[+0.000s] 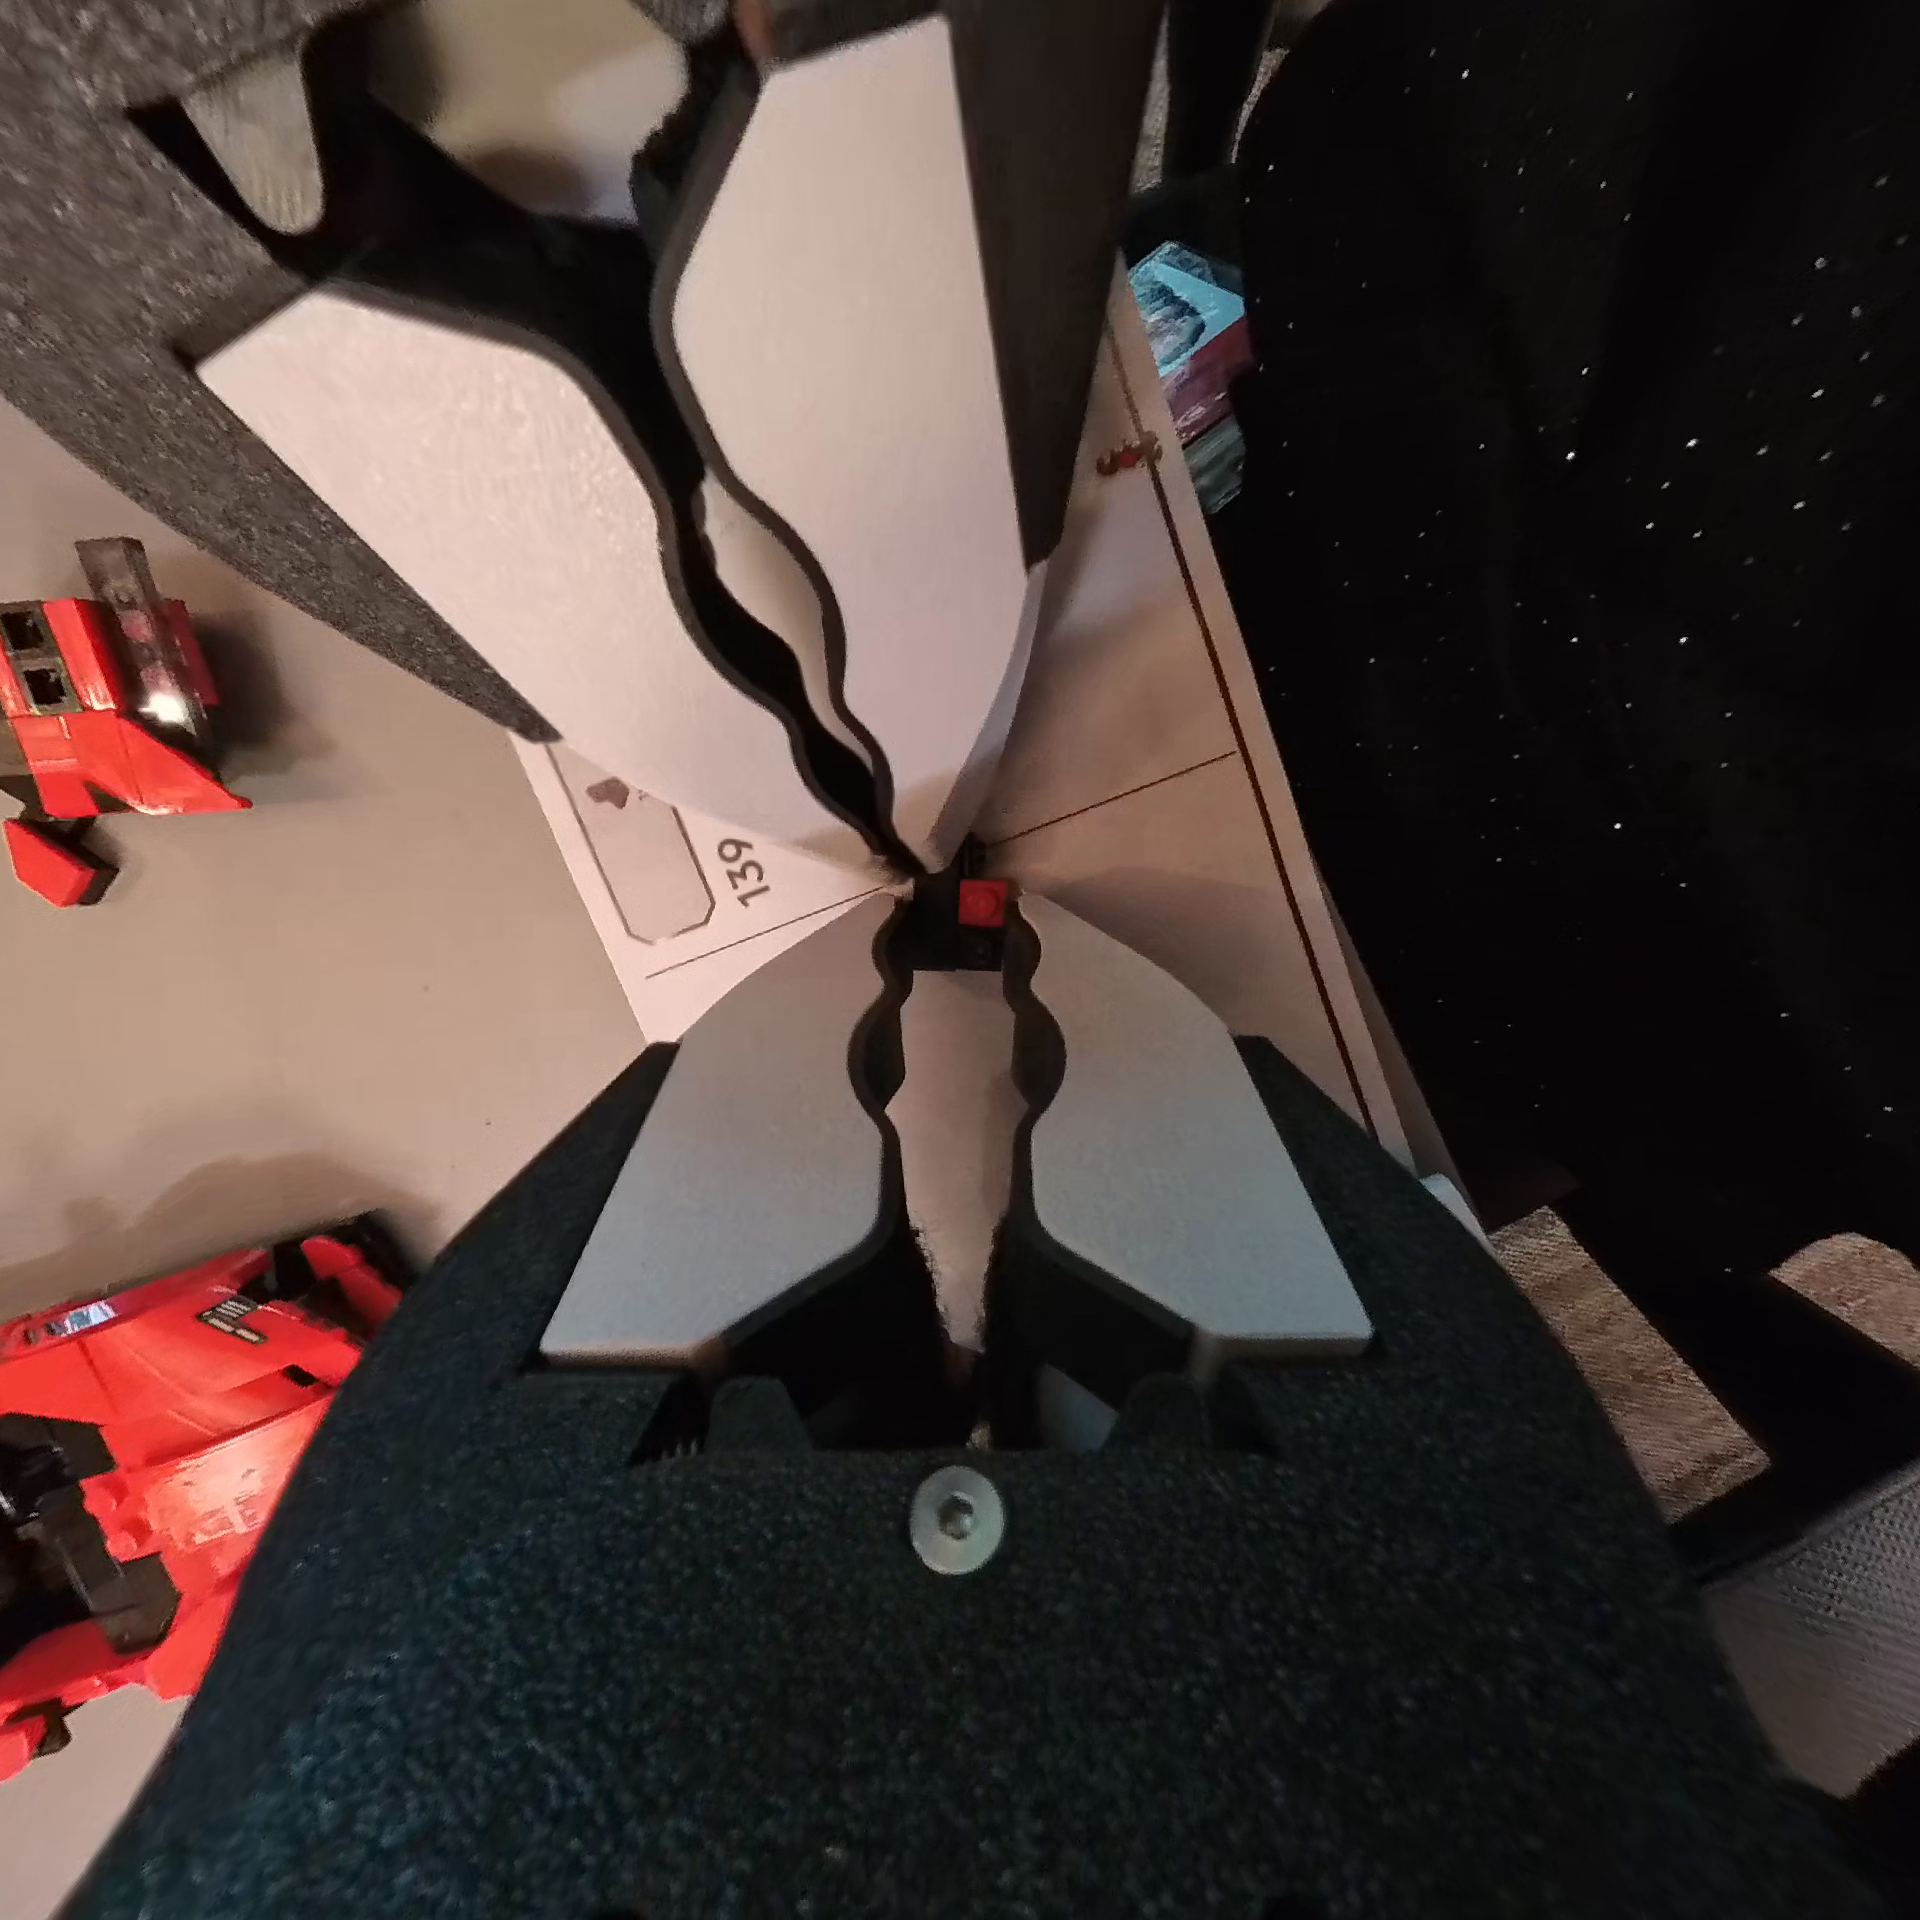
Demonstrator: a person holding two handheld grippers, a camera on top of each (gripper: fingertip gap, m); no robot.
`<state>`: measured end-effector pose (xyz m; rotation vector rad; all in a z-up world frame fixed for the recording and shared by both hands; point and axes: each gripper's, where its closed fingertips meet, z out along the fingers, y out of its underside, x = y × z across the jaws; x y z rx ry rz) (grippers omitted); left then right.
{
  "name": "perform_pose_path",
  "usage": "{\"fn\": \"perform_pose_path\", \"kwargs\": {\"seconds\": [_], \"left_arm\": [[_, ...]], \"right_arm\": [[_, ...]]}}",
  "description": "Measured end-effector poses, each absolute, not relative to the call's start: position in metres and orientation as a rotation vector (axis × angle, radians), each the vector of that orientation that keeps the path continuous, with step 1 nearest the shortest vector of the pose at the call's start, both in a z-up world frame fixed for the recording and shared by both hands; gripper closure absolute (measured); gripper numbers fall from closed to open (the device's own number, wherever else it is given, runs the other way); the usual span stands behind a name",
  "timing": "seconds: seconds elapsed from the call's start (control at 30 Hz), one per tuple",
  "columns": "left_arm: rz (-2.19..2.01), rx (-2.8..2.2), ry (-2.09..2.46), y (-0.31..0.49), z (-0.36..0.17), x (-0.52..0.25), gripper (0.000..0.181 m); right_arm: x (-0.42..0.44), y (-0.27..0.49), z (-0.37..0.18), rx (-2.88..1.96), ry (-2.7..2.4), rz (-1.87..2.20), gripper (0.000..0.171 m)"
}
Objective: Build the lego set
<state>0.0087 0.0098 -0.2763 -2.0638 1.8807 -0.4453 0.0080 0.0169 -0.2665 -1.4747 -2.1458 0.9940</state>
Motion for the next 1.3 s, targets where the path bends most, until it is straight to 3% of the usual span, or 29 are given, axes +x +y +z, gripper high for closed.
{"fn": "perform_pose_path", "kwargs": {"seconds": [0.83,1.03,1.3], "left_arm": [[-0.441,-2.072,1.860,0.006,-0.276,0.010,0.164],[-0.421,-2.111,1.805,0.004,-0.275,0.008,0.150],[-0.393,-2.108,1.698,0.001,-0.266,0.000,0.152]], "right_arm": [[0.010,0.015,-0.268,-1.398,-2.129,0.877,0.171],[0.011,0.026,-0.252,-1.379,-2.066,0.906,0.171],[0.024,0.023,-0.246,-1.399,-2.058,0.832,0.171]]}}
